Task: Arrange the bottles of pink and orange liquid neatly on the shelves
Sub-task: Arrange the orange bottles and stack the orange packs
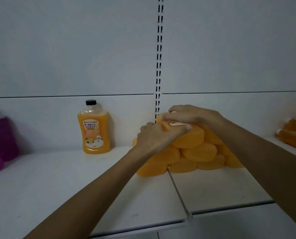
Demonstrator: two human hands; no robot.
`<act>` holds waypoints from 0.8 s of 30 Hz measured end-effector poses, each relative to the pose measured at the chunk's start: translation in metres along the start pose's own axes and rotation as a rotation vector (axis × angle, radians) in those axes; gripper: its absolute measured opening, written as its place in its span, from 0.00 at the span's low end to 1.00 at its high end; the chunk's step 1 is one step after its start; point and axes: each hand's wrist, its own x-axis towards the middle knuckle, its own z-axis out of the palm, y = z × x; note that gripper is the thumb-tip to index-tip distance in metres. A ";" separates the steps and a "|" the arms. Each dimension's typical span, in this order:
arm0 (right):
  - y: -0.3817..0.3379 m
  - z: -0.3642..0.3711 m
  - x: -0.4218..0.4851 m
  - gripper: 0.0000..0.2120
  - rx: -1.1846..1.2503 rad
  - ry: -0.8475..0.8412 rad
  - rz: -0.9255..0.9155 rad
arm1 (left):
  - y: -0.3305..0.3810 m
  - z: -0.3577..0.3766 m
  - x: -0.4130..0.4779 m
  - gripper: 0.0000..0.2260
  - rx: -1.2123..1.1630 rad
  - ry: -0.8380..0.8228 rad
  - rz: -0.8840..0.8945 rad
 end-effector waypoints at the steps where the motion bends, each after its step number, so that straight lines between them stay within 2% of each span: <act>1: 0.000 0.001 0.001 0.30 0.024 0.003 -0.004 | -0.001 0.002 0.000 0.54 0.008 -0.012 -0.007; 4: 0.003 0.005 0.002 0.28 0.098 0.043 -0.025 | -0.002 0.007 -0.005 0.52 0.018 0.012 0.001; 8: 0.003 0.002 -0.006 0.27 0.129 0.120 -0.062 | -0.002 -0.004 -0.013 0.38 -0.024 0.048 0.024; 12: -0.013 -0.008 -0.015 0.28 0.322 0.270 -0.103 | -0.009 -0.028 -0.020 0.31 -0.268 0.045 0.154; 16: -0.047 -0.011 -0.015 0.31 0.593 0.537 -0.180 | -0.019 -0.052 -0.032 0.32 -0.626 -0.079 0.215; 19: -0.077 0.000 -0.014 0.27 0.673 0.643 -0.291 | -0.029 -0.064 -0.042 0.29 -0.681 0.054 0.197; 22: -0.106 0.016 -0.018 0.29 0.683 0.615 -0.359 | -0.049 -0.076 -0.051 0.25 -0.634 0.194 0.133; 24: -0.120 0.028 -0.019 0.38 0.676 0.525 -0.390 | -0.070 -0.085 -0.056 0.23 -0.630 0.178 0.071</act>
